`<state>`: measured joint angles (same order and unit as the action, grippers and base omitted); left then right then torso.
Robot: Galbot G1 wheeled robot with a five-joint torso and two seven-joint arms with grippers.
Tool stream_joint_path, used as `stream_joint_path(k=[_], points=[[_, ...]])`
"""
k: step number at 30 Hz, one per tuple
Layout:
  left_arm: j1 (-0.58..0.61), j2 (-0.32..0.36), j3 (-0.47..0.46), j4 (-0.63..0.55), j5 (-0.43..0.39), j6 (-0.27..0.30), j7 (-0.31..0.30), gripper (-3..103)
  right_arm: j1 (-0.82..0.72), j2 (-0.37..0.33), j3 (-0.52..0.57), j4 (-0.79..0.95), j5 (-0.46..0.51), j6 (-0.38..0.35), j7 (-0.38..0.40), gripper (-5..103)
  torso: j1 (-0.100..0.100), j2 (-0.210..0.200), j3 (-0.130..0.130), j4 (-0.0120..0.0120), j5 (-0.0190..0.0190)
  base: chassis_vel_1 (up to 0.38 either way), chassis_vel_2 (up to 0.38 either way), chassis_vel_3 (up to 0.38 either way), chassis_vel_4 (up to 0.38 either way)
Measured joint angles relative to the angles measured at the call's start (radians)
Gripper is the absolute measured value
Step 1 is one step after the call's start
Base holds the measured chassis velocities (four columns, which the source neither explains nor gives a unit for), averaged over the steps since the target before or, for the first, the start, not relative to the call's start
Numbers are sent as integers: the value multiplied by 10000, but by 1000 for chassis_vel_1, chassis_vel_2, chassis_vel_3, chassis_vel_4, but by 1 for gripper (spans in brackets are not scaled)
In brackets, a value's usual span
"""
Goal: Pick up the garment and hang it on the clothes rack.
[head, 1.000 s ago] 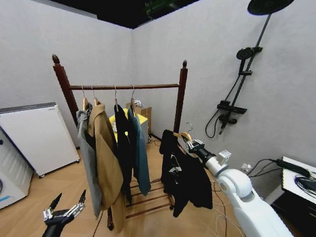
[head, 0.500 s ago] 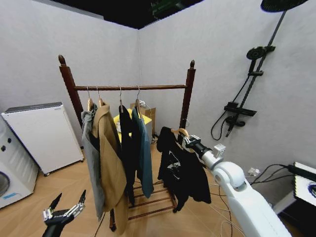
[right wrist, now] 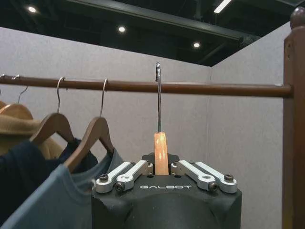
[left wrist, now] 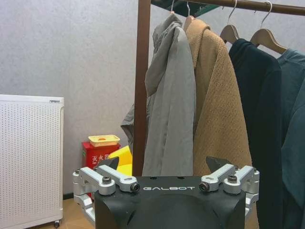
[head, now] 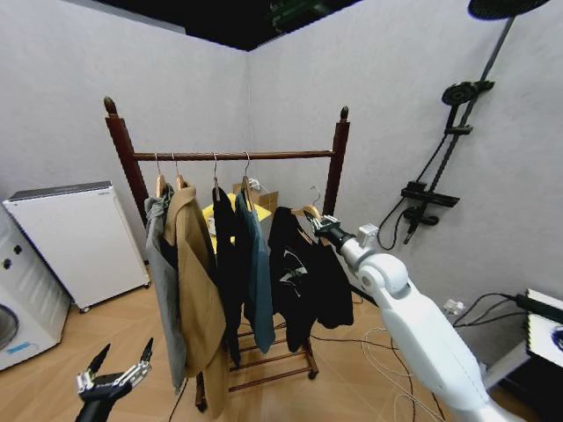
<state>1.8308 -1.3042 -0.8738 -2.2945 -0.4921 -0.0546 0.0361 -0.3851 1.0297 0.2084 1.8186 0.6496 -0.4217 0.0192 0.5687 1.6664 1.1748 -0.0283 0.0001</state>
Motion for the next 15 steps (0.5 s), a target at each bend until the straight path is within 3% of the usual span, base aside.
stream_joint_path(k=[5,15], points=[[0,0,0,0,0,0,2,100,1941,576,-885,-1284,223,-241,297,10,0,0,0,0,-3,0,0,0,0],[1,0,0,-1,0,0,1,100,3505,1980,-1926,-3411,40,-207,322,10,1,-1,0,5,-4,0,0,0,0]])
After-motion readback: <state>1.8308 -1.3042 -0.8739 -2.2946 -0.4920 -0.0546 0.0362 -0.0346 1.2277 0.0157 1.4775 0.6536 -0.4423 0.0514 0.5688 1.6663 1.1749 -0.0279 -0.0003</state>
